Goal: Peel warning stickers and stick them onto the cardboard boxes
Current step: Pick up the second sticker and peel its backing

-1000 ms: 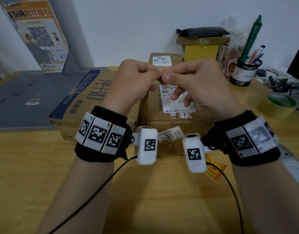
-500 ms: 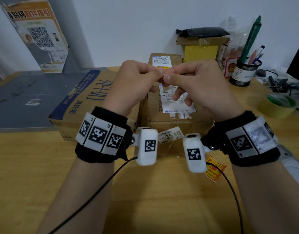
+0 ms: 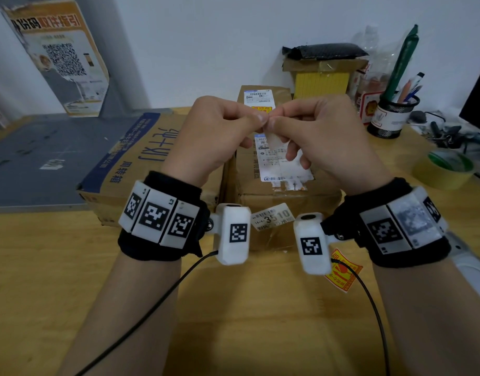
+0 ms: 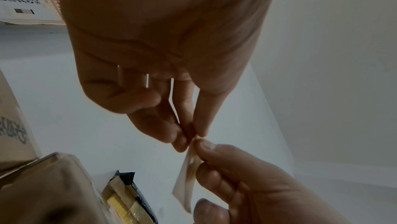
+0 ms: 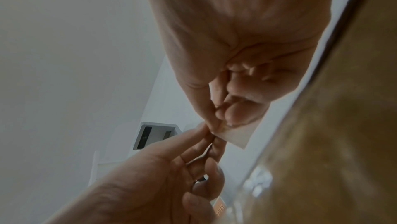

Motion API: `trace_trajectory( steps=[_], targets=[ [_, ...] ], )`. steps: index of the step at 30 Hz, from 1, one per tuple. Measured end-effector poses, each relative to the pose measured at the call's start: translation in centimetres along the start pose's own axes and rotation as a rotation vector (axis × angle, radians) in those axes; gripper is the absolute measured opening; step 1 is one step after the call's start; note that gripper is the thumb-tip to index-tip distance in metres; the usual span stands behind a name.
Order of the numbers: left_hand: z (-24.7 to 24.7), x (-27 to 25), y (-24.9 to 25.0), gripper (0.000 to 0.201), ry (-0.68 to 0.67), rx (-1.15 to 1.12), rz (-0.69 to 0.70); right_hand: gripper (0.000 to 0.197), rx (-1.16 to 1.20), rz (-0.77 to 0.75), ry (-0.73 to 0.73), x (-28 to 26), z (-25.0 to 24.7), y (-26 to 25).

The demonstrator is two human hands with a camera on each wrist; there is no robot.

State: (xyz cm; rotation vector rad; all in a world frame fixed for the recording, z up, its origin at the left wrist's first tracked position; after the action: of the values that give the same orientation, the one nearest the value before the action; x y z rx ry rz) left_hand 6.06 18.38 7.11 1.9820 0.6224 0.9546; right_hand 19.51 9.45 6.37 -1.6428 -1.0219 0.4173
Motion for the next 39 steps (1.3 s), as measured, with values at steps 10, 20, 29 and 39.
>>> trace_trajectory(
  steps=[10, 20, 29, 39],
  targets=[
    [-0.5, 0.3, -0.8, 0.013, 0.074, -0.045, -0.044, 0.009, -0.012, 0.017, 0.005, -0.1, 0.0, -0.1],
    [-2.9, 0.5, -2.3, 0.013, 0.229, -0.071, -0.132, 0.01, -0.029, 0.09, 0.017, 0.2, -0.3, 0.4],
    [-3.2, 0.7, -3.1, 0.016, 0.296, -0.154, -0.18, 0.013, -0.057, 0.129, 0.099, 0.3, -1.1, 0.7],
    [-1.7, 0.5, -2.5, 0.033, 0.234, -0.134, -0.177, 0.017, -0.174, 0.085, 0.248, -0.8, -4.0, -0.3]
  ],
)
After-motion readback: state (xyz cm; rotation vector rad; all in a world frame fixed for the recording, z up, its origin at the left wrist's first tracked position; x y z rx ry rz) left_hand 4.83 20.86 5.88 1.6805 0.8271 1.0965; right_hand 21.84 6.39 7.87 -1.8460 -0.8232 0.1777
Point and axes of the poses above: each hand's wrist, its own x-axis towards the middle knuckle, its own z-axis out of the palm, y = z × x, the point moved 7 cm from there along x, towards the middle knuckle, and after that the axes turned 8 degrees about z, right-handed, at the moved point
